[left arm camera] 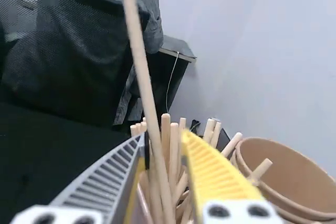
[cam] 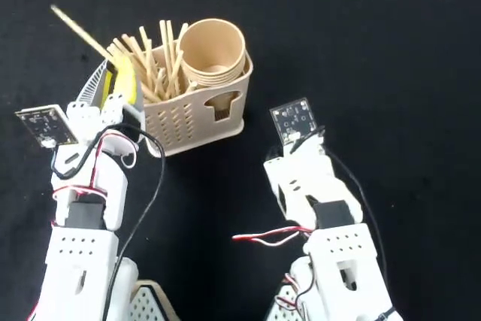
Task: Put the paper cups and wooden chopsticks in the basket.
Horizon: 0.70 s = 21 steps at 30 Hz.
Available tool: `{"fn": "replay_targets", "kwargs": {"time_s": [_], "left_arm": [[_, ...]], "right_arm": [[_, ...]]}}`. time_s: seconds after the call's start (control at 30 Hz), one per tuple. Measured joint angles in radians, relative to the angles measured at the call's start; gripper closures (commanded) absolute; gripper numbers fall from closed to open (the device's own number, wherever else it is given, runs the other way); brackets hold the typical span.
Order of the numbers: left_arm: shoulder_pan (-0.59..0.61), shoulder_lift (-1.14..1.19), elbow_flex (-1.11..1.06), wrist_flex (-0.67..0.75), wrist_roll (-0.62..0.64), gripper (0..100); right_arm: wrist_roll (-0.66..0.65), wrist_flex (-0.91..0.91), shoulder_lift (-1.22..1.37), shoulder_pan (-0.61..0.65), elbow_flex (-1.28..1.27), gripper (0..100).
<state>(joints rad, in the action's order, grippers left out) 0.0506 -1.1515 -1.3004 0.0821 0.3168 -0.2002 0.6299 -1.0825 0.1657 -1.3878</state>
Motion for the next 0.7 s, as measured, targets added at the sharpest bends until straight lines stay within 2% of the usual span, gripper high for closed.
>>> {"fn": "replay_targets", "kwargs": {"time_s": [0.17, 0.33, 0.47, 0.57, 0.7], "left_arm": [[0.002, -0.012, 0.008, -0.087, -0.008, 82], [0.008, -0.118, 0.074, -0.298, -0.008, 83], [0.14, -0.258, 0.167, -0.539, -0.008, 83], [0.31, -0.313, 0.276, -0.743, -0.011, 83], [0.45, -0.31, 0.334, -0.907, -0.138, 83]], "right_arm": [[0.0, 0.0, 0.0, 0.0, 0.0, 98.4], [0.0, 0.0, 0.0, 0.0, 0.0, 98.4], [0.0, 0.0, 0.0, 0.0, 0.0, 98.4], [0.0, 0.0, 0.0, 0.0, 0.0, 98.4], [0.0, 0.0, 0.0, 0.0, 0.0, 98.4]]}}
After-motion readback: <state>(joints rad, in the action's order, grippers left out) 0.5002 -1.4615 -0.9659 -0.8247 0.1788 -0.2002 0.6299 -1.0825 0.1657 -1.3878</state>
